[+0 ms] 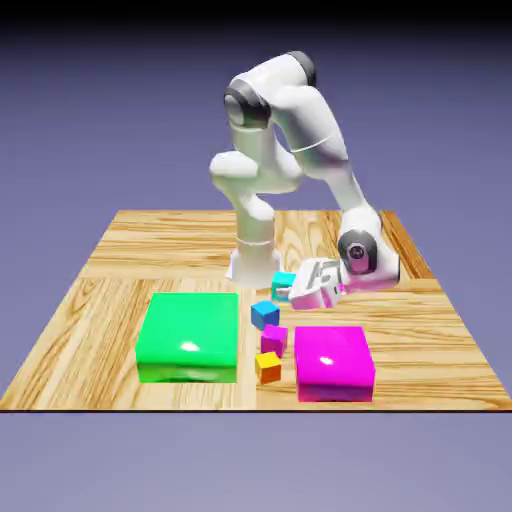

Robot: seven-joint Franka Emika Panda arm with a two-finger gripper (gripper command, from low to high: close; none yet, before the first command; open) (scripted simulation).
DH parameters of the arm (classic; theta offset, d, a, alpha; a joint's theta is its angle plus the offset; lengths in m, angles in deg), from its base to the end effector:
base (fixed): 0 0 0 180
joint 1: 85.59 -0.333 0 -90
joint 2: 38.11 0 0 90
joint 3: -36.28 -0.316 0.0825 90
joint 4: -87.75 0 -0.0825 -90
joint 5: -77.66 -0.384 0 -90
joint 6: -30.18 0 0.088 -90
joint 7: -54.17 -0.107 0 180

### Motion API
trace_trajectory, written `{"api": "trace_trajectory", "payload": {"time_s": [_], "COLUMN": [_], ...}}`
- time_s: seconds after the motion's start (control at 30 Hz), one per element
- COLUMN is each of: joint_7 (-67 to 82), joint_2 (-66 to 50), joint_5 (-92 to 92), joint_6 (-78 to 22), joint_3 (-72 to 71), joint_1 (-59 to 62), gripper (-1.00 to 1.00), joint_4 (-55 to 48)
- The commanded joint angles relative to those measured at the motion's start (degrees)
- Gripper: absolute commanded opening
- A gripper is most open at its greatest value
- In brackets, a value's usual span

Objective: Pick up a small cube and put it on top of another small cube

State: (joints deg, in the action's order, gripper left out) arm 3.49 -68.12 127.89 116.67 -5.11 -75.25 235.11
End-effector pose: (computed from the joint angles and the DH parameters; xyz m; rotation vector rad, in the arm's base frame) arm 0.2620 0.1166 0.1153 1.8663 0.5006 -0.7150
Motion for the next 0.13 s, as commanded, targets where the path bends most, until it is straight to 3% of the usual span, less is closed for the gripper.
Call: {"api": "trace_trajectory", "payload": {"time_s": [0.0,0.1], "joint_7": [0.0,2.3], "joint_2": [0.0,1.9], "joint_5": [0.1,-4.9], "joint_6": [0.0,-3.8], "joint_3": [0.0,-3.4], "joint_1": [0.0,-1.8], "gripper": [1.0,1.0], "joint_4": [0.0,-3.5]}}
